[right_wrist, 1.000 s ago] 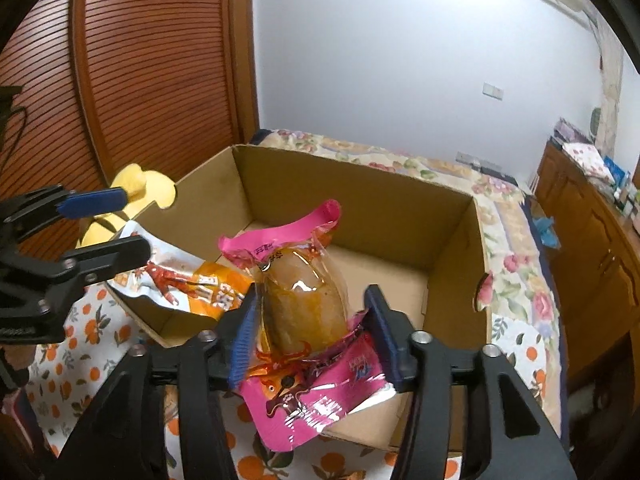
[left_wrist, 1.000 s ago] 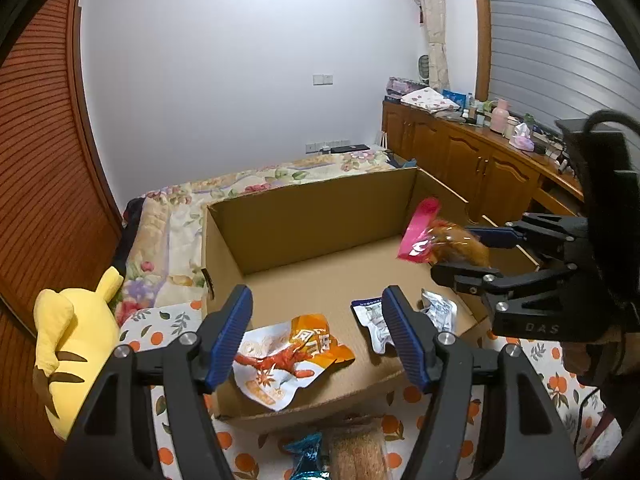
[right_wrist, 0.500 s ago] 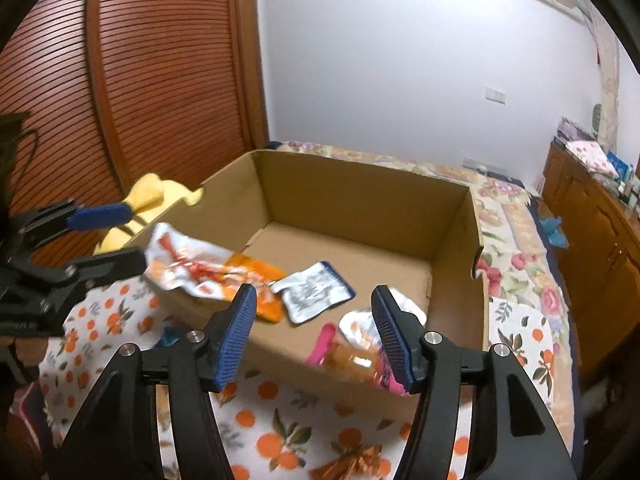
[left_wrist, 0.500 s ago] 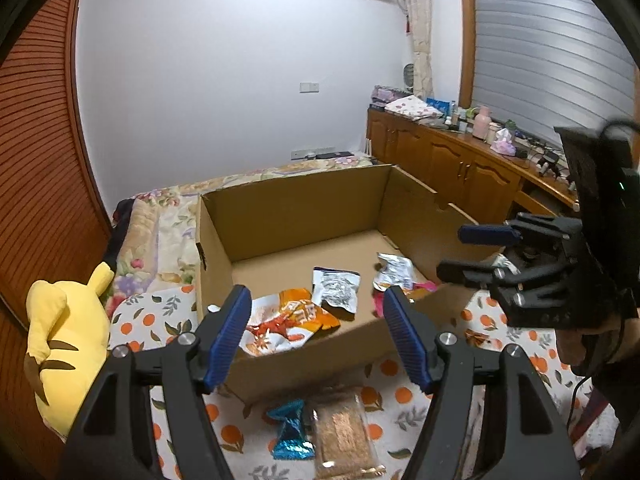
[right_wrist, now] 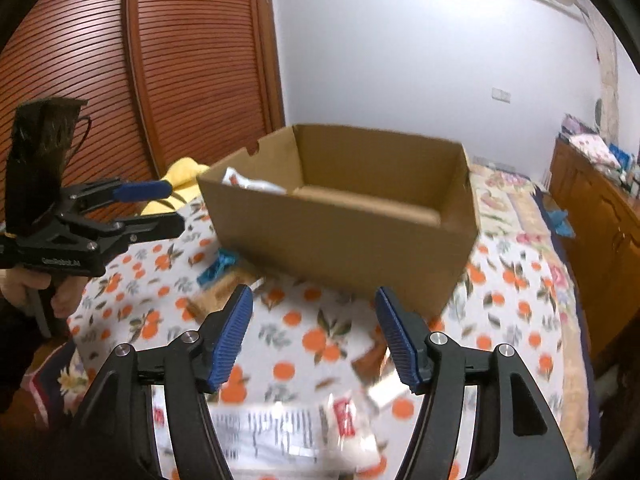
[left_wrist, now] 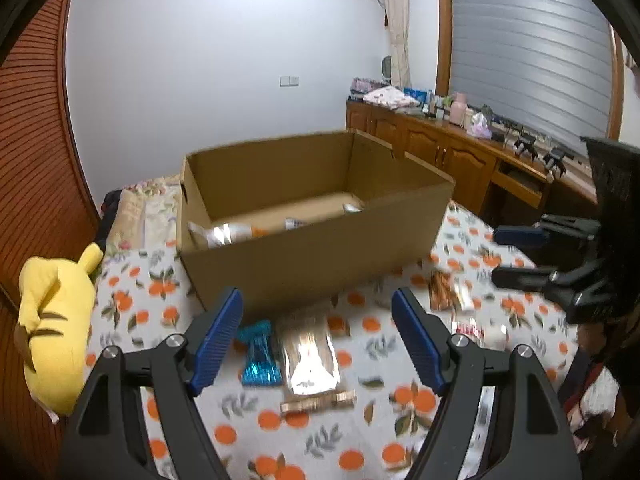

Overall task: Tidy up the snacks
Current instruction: 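Open both tools over the box and drop the white pouch and pink bag, then grasp the red-and-white duck-neck pouch with left tool while right grasps long white pack, then carry both packs over the box and open both tools to drop them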

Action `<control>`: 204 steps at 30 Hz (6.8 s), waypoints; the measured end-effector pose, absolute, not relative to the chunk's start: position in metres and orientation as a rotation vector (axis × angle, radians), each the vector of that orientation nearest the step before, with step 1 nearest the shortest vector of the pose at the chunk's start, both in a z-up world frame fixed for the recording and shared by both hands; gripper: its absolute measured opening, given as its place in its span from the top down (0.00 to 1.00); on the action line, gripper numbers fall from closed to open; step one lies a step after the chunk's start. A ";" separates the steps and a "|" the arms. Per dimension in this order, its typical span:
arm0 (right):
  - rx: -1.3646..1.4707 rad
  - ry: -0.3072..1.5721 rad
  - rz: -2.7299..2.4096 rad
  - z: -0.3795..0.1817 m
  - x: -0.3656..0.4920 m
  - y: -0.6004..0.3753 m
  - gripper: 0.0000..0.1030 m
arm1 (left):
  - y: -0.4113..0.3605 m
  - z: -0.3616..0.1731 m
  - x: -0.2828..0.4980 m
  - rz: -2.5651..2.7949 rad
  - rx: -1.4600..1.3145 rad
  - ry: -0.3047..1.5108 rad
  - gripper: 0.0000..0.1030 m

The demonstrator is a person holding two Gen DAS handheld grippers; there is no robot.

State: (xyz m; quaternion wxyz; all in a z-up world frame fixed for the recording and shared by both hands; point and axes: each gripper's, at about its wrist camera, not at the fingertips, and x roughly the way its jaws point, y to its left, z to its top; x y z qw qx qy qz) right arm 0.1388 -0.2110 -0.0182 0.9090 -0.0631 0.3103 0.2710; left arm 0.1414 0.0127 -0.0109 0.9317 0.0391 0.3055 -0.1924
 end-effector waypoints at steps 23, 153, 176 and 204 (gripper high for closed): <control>-0.088 0.753 0.535 -0.079 0.071 -0.223 0.36 | -0.016 -0.072 0.039 -0.521 0.114 0.775 0.25; -0.195 0.714 0.521 -0.044 0.110 -0.193 0.56 | 0.002 -0.008 0.123 -0.371 0.022 0.619 0.41; -0.240 0.611 0.515 0.019 0.172 -0.180 0.55 | -0.009 0.037 0.203 -0.329 0.113 0.593 0.41; -0.186 0.778 0.472 0.005 0.285 -0.172 0.53 | -0.006 0.017 0.276 -0.237 0.081 0.650 0.38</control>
